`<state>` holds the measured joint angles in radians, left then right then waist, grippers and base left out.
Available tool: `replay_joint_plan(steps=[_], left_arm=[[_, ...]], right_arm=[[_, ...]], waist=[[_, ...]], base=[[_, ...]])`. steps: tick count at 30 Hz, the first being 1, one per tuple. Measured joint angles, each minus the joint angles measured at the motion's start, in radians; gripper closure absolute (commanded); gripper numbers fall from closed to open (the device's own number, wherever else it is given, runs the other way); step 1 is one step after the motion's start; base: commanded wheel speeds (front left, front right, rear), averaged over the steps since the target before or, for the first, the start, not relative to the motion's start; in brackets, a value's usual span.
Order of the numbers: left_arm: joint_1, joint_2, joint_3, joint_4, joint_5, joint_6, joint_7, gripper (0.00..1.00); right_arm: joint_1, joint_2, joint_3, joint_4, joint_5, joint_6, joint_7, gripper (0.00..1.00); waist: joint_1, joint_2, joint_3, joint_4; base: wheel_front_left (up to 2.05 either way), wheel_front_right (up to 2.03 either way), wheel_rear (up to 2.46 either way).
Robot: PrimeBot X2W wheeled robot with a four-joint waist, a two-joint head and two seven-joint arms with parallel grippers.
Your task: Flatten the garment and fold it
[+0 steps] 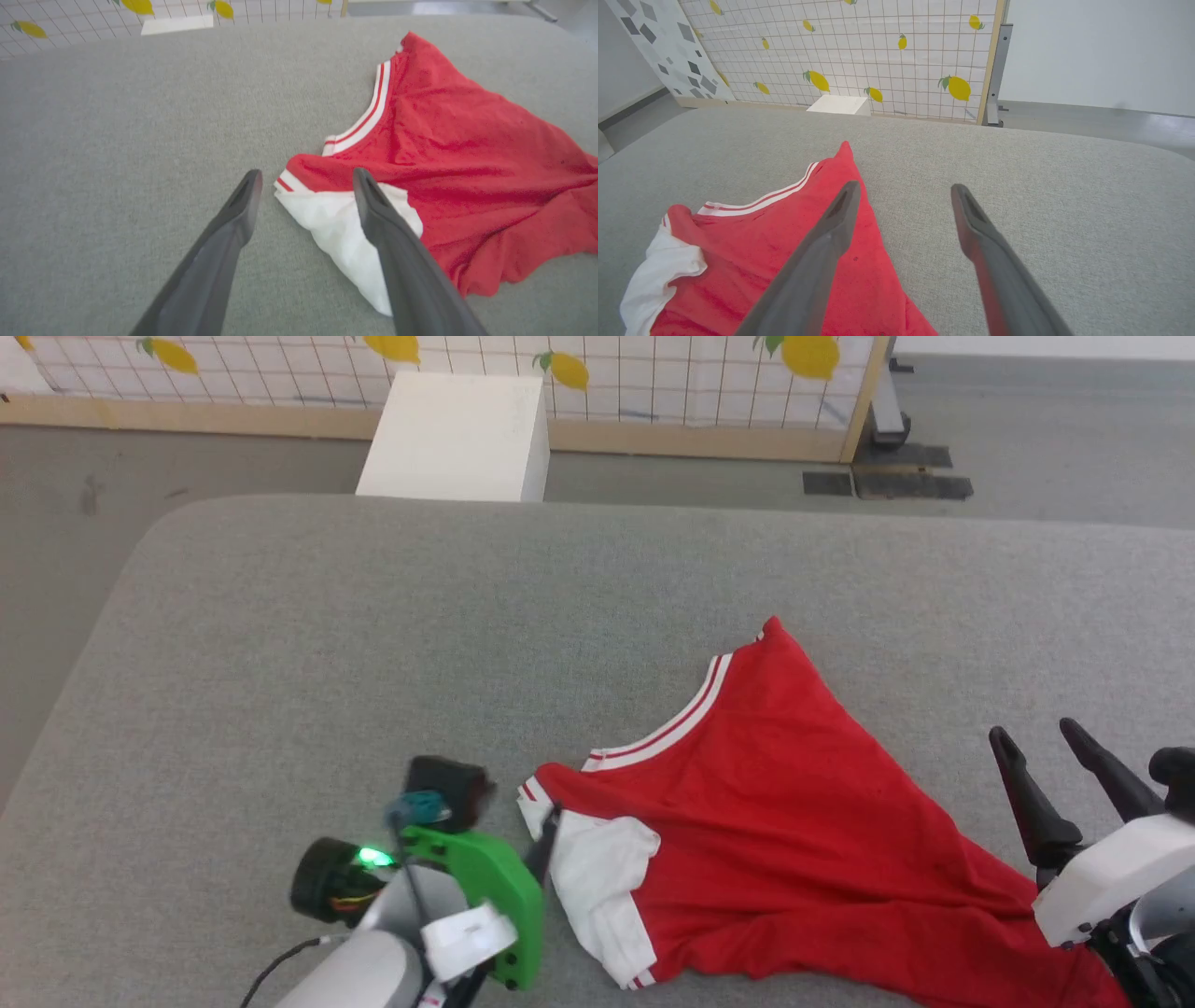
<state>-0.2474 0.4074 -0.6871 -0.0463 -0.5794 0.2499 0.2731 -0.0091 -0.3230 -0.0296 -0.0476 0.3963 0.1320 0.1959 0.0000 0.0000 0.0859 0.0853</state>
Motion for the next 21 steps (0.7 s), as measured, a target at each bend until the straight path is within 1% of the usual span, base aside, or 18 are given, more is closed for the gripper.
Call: replay_joint_plan(steps=[5, 7, 10, 13, 17, 21], left_arm=[[-0.058, -0.002, -0.08, -0.068, -0.032, -0.007, 0.246, 0.0], [-0.088, -0.012, -0.104, -0.078, -0.038, -0.002, 0.33, 0.0], [-0.124, -0.012, -0.142, -0.068, -0.033, 0.008, 0.438, 0.0], [-0.152, -0.018, -0.16, -0.059, -0.023, 0.025, 0.494, 0.0], [-0.184, -0.036, -0.165, -0.043, -0.014, 0.035, 0.513, 0.0], [-0.196, -0.039, -0.17, -0.015, -0.005, 0.041, 0.524, 0.0]], right_arm=[[0.011, 0.052, -0.028, 0.007, -0.053, 0.0, -0.004, 0.0], [0.01, 0.061, -0.036, 0.007, -0.072, 0.0, -0.004, 0.0], [0.01, 0.07, -0.043, 0.009, -0.086, 0.0, -0.004, 0.0], [0.008, 0.078, -0.048, 0.01, -0.095, 0.0, -0.003, 0.0], [0.006, 0.082, -0.061, 0.02, -0.114, 0.0, -0.002, 0.0], [0.003, 0.087, -0.066, 0.028, -0.125, 0.0, -0.003, 0.0]], waist=[[0.0, 0.0, 0.039, -0.01], [0.0, 0.0, 0.058, -0.016], [0.0001, 0.0, 0.081, -0.028], [0.0, 0.0, 0.102, -0.043], [0.0, 0.0, 0.13, -0.062], [0.0001, 0.0, 0.153, -0.076]], base=[[0.0, 0.0, 0.0], [0.0, 0.0, 0.0], [0.0, 0.0, 0.0], [0.0, 0.0, 0.0], [0.0, 0.0, 0.0], [0.0, 0.0, 0.0]])
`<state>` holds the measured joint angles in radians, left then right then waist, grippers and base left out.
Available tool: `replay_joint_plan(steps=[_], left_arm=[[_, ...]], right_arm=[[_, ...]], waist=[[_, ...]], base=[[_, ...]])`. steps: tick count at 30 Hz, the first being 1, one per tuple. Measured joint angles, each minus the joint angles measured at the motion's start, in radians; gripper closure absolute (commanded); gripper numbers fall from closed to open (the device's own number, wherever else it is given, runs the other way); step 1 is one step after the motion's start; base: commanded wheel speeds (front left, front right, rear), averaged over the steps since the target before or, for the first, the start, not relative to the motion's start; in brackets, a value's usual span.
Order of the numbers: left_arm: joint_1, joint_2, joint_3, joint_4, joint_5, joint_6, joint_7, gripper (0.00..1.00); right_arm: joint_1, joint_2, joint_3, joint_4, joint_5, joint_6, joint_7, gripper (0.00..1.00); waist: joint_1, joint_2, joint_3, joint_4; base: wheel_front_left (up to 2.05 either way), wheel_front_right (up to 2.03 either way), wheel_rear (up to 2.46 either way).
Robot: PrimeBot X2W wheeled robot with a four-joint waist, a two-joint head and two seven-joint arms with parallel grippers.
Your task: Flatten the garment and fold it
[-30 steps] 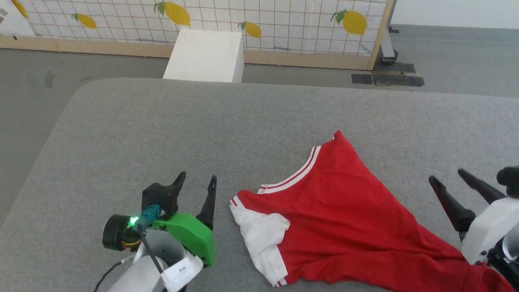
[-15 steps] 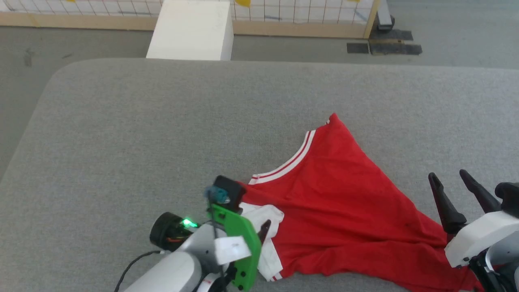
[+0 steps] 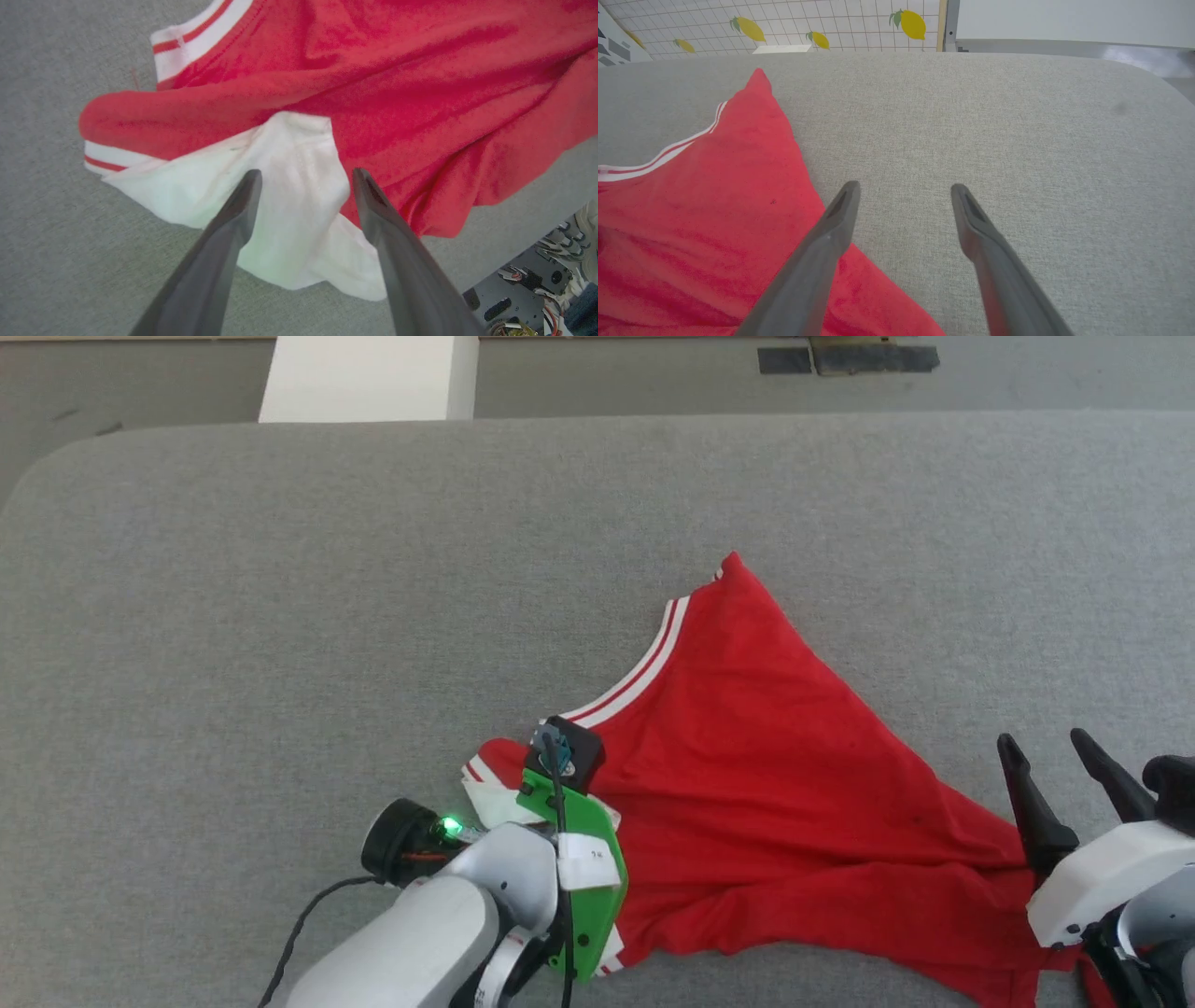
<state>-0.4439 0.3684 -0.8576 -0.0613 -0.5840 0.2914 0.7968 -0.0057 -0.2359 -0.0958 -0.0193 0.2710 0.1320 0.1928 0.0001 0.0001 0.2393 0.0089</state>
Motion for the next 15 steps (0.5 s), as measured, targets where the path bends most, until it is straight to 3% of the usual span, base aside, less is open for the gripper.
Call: replay_joint_plan(steps=[8, 9, 10, 15], left_arm=[[-0.017, 0.0, -0.005, 0.046, 0.01, 0.001, 0.0, 0.0], [-0.019, 0.0, -0.005, 0.048, 0.01, 0.001, -0.001, 0.6], [-0.019, -0.002, -0.002, 0.048, 0.01, 0.001, -0.007, 1.0], [-0.019, -0.013, 0.009, 0.051, 0.006, 0.001, -0.058, 1.0]], right_arm=[[-0.013, 0.009, -0.003, 0.005, -0.012, 0.0, -0.004, 0.0], [-0.014, 0.009, -0.004, 0.006, -0.015, 0.0, -0.004, 0.0], [-0.014, 0.009, -0.004, 0.007, -0.016, 0.0, -0.004, 0.0], [-0.014, 0.009, -0.007, 0.024, -0.021, 0.0, -0.004, 0.0]], waist=[[0.0, 0.0, 0.039, -0.017], [0.0, 0.0, 0.043, -0.017], [0.0, 0.0, 0.045, -0.017], [0.0, 0.0, 0.032, -0.008]], base=[[0.0, 0.0, 0.0], [0.0, 0.0, 0.0], [0.0, 0.0, 0.0], [0.0, 0.0, 0.0]])
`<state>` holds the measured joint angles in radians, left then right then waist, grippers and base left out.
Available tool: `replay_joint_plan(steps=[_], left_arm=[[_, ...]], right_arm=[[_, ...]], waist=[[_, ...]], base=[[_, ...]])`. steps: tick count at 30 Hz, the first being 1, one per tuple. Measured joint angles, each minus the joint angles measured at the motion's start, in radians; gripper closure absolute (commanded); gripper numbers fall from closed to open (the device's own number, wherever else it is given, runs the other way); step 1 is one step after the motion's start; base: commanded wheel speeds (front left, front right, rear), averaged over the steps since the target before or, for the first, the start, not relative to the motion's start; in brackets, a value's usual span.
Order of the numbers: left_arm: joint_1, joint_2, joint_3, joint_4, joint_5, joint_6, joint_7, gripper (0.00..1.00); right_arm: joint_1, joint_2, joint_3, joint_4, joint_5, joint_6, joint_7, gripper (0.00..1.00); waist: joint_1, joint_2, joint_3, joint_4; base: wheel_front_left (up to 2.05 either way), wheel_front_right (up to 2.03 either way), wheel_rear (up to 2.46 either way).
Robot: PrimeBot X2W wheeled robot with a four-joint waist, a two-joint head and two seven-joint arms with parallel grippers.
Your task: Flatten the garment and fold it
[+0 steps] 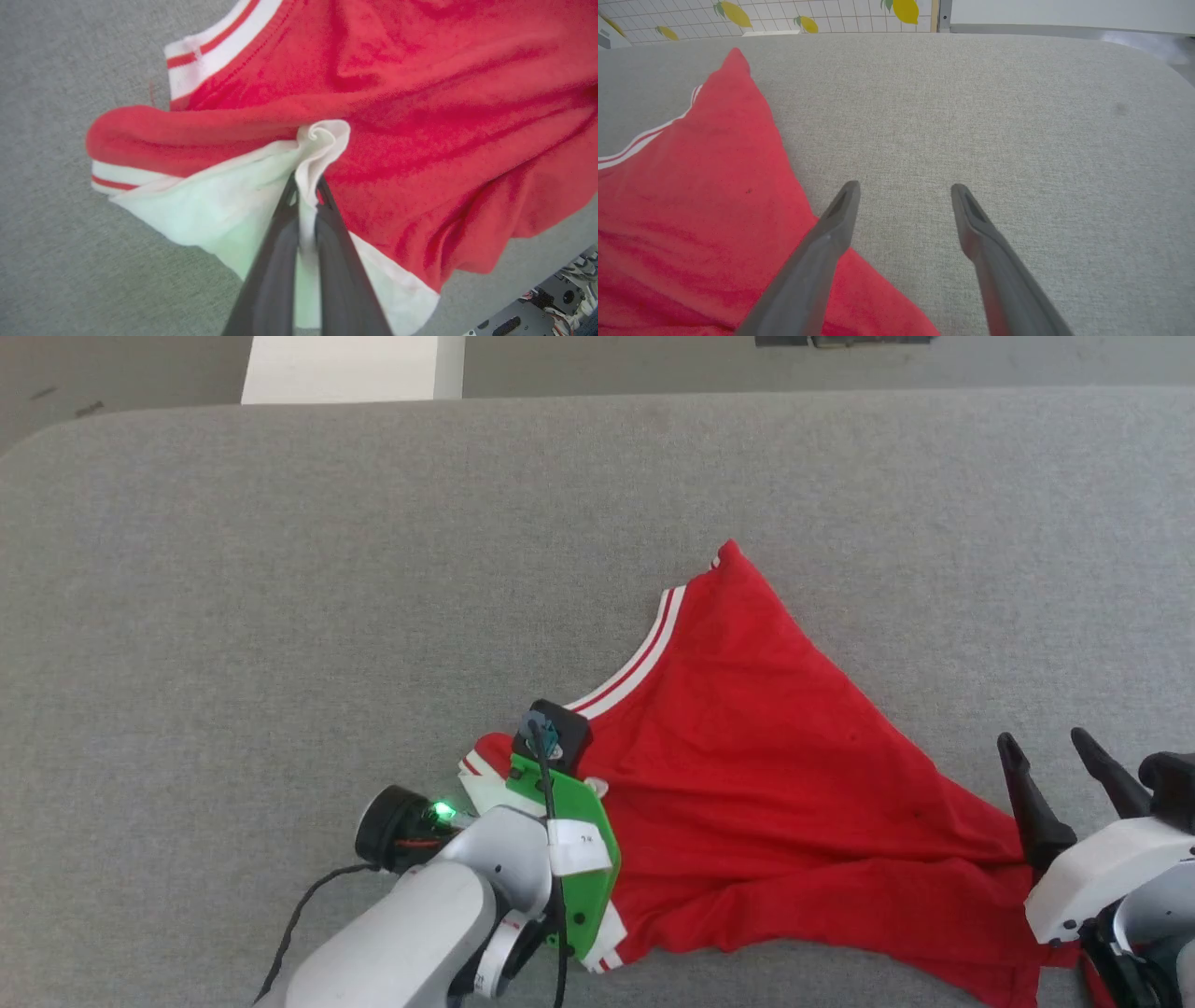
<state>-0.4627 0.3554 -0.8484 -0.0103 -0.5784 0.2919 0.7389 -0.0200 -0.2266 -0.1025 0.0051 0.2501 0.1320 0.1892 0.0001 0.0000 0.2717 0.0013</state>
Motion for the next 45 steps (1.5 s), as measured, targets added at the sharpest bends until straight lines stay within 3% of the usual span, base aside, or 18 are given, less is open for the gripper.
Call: replay_joint_plan(steps=[9, 14, 20, 23, 29, 30, 31, 32, 38, 45], left_arm=[[-0.035, -0.005, 0.11, -0.042, -0.012, 0.0, -0.149, 1.0], [-0.049, 0.063, 0.201, -0.043, -0.013, 0.001, -0.237, 1.0], [0.041, 0.16, 0.287, -0.028, -0.022, 0.036, -0.316, 1.0], [0.119, 0.19, 0.292, -0.003, -0.031, 0.044, -0.331, 1.0], [0.228, 0.185, 0.259, 0.084, -0.04, 0.071, -0.335, 1.0], [0.234, 0.185, 0.253, 0.102, -0.037, 0.074, -0.336, 0.96], [0.237, 0.182, 0.249, 0.121, -0.034, 0.083, -0.336, 0.07], [0.237, 0.177, 0.25, 0.138, -0.029, 0.097, -0.34, 0.0], [0.235, 0.143, 0.267, 0.162, -0.021, 0.142, -0.393, 0.0], [0.198, 0.142, 0.292, 0.1, 0.007, 0.129, -0.537, 0.0]], right_arm=[[0.001, -0.002, 0.003, 0.022, -0.002, 0.0, 0.019, 0.0], [0.011, 0.0, -0.001, 0.023, -0.001, 0.0, 0.033, 0.0], [0.023, 0.022, -0.01, 0.029, -0.007, 0.0, 0.047, 0.0], [0.024, 0.029, -0.012, 0.029, -0.014, 0.0, 0.055, 0.0], [0.026, 0.037, -0.012, 0.032, -0.021, 0.0, 0.067, 0.0], [0.026, 0.037, -0.012, 0.032, -0.021, 0.0, 0.069, 0.0], [0.027, 0.037, -0.012, 0.032, -0.021, 0.0, 0.073, 0.0], [0.028, 0.036, -0.011, 0.033, -0.021, 0.0, 0.076, 0.0], [0.039, 0.035, -0.004, 0.034, -0.02, 0.0, 0.079, 0.0], [0.042, 0.026, 0.012, 0.031, -0.001, 0.0, 0.08, 0.0]], waist=[[0.0, 0.0, -0.072, 0.028], [-0.0001, 0.0, -0.106, 0.064], [-0.0001, 0.0, -0.13, 0.106], [-0.0001, 0.0, -0.135, 0.121], [-0.0001, 0.0, -0.14, 0.134], [-0.0001, 0.0, -0.141, 0.134], [-0.0001, 0.0, -0.142, 0.134], [-0.0001, 0.0, -0.144, 0.134], [-0.0002, 0.0, -0.168, 0.138], [-0.0001, 0.0, -0.214, 0.147]], base=[[0.0, 0.0, 0.0], [0.0, 0.0, 0.0], [0.0, 0.0, 0.0], [0.0, 0.0, 0.0], [0.0, 0.0, 0.0], [0.0, 0.0, 0.0], [0.0, 0.0, 0.0], [0.0, 0.0, 0.0], [0.0, 0.0, 0.0], [0.0, 0.0, 0.0]])
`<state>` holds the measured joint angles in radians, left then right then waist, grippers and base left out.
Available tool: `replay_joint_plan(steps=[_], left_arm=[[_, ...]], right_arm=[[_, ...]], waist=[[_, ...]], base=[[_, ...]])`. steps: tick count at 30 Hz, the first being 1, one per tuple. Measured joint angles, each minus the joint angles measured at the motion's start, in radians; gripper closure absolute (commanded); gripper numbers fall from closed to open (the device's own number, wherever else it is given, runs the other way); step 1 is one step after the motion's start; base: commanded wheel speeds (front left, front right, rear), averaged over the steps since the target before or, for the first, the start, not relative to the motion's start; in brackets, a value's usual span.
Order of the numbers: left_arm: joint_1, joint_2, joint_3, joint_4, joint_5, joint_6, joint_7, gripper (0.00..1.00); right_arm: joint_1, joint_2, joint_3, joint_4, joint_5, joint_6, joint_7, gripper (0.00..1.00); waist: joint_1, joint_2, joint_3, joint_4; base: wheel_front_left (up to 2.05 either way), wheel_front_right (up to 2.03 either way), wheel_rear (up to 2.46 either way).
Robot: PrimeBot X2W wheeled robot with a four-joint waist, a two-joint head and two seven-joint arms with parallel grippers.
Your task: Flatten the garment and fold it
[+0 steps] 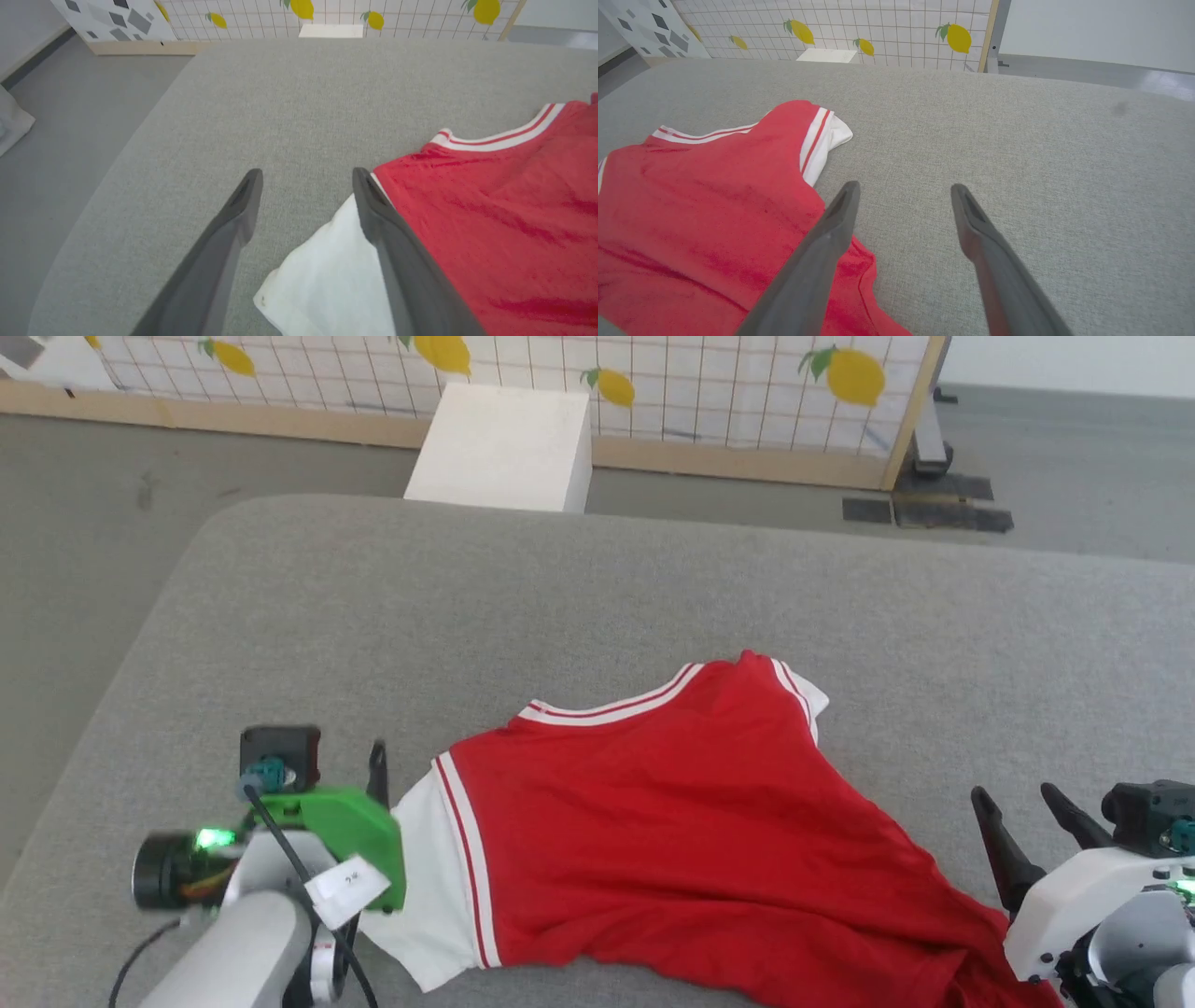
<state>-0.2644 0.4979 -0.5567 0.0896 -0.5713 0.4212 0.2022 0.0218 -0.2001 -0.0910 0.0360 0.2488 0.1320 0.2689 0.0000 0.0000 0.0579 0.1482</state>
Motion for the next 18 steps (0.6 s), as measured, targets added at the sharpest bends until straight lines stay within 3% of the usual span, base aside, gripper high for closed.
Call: replay_joint_plan(steps=[4, 9, 18], left_arm=[[-0.033, -0.005, -0.012, -0.051, 0.05, -0.063, -0.149, 0.0], [-0.027, -0.024, -0.059, -0.054, 0.093, -0.109, -0.264, 0.0], [0.01, -0.049, -0.098, -0.034, 0.113, -0.111, -0.328, 0.0]], right_arm=[[0.0, -0.021, 0.042, -0.012, 0.017, 0.0, 0.024, 0.0], [-0.018, -0.072, 0.115, -0.027, 0.051, 0.0, 0.08, 0.0], [-0.241, -0.199, 0.283, 0.022, 0.121, 0.0, 0.315, 0.0]], waist=[[0.0, 0.0, -0.016, 0.015], [0.0, 0.0, -0.017, 0.042], [0.0, 0.0, 0.045, 0.081]], base=[[0.0, 0.0, 0.0], [0.0, 0.0, 0.0], [0.0, 0.0, 0.0]])
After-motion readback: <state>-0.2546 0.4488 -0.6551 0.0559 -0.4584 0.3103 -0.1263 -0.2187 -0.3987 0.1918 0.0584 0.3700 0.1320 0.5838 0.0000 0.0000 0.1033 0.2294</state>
